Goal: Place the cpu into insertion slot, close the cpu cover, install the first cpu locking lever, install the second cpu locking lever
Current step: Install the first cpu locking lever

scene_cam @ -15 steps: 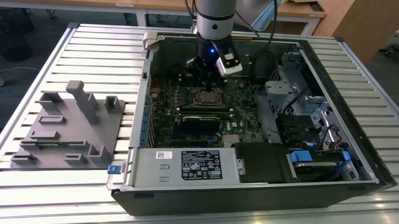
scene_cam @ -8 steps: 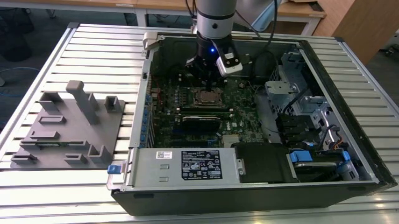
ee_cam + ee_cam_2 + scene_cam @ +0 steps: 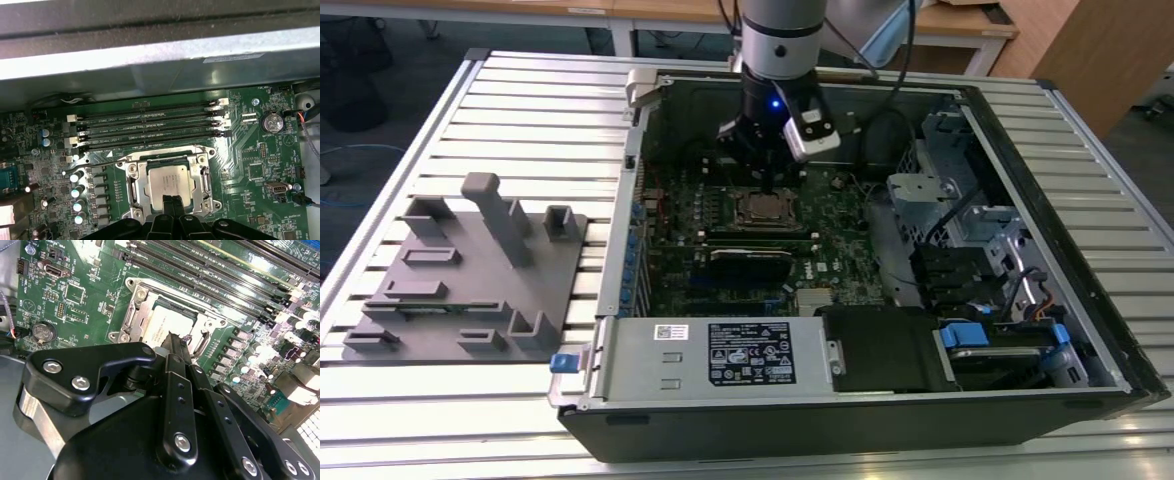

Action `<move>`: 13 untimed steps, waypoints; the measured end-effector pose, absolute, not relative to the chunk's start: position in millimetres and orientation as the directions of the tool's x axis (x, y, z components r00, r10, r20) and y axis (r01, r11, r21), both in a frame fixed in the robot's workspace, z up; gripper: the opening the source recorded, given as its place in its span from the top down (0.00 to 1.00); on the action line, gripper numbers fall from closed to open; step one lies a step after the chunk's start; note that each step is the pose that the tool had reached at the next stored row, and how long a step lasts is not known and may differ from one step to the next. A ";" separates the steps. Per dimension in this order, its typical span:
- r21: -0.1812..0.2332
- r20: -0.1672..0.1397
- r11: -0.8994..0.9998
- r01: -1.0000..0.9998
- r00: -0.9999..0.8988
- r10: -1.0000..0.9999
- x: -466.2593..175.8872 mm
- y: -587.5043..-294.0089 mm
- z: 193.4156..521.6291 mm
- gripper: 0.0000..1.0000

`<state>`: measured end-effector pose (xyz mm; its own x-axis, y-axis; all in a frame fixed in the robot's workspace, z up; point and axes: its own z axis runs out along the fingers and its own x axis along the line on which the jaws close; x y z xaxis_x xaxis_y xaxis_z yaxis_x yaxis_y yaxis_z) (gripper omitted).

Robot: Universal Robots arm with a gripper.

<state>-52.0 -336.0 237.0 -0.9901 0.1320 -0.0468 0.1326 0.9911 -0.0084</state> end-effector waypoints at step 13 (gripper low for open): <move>-0.008 -0.047 0.991 0.133 -0.990 0.132 -52.0 -335.9 243.8 0.90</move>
